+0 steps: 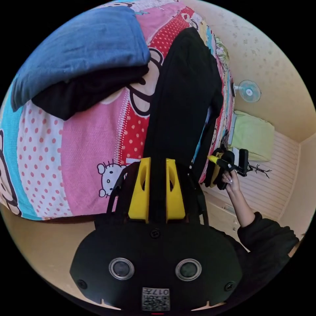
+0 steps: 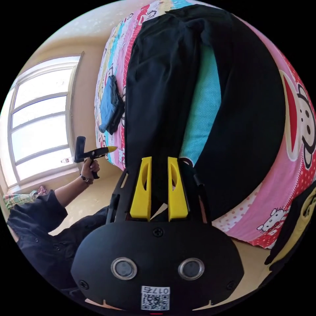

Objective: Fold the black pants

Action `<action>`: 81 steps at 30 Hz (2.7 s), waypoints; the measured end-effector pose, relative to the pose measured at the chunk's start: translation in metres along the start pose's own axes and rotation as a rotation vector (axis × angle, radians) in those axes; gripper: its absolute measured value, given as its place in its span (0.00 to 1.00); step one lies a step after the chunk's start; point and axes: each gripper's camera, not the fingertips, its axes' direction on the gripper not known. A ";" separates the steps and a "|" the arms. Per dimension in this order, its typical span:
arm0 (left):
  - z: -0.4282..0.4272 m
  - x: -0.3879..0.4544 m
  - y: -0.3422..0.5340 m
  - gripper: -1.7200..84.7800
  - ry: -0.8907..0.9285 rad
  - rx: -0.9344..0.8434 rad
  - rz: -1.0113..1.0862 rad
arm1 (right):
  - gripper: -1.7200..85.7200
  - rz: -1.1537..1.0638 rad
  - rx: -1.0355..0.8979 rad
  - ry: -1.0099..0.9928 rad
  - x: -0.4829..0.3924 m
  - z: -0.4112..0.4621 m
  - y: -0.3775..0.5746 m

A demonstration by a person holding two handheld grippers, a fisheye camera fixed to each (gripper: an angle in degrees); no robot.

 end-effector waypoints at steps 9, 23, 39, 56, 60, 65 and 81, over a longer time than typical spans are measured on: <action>0.031 -0.092 0.083 0.09 0.325 -0.044 -0.152 | 0.18 0.197 -0.009 -0.017 0.056 0.057 0.011; -0.028 -0.059 0.159 0.16 -0.076 -0.071 0.037 | 0.27 0.365 0.034 0.259 0.072 0.037 0.035; -0.010 0.026 0.246 0.01 0.326 0.010 0.266 | 0.05 0.335 0.463 -0.271 0.212 -0.103 0.191; 0.230 0.078 0.323 0.15 0.190 -0.293 0.102 | 0.07 0.390 0.414 -0.108 0.360 -0.113 0.270; 0.229 0.072 0.330 0.11 0.192 -0.300 0.062 | 0.13 0.403 0.295 -0.024 0.363 -0.109 0.270; 0.252 0.052 0.344 0.04 0.425 -0.476 -0.037 | 0.10 0.342 0.091 0.071 0.353 -0.090 0.267; 0.074 0.010 0.414 0.04 0.638 -0.178 -0.100 | 0.06 0.155 0.392 -0.160 0.273 -0.157 0.350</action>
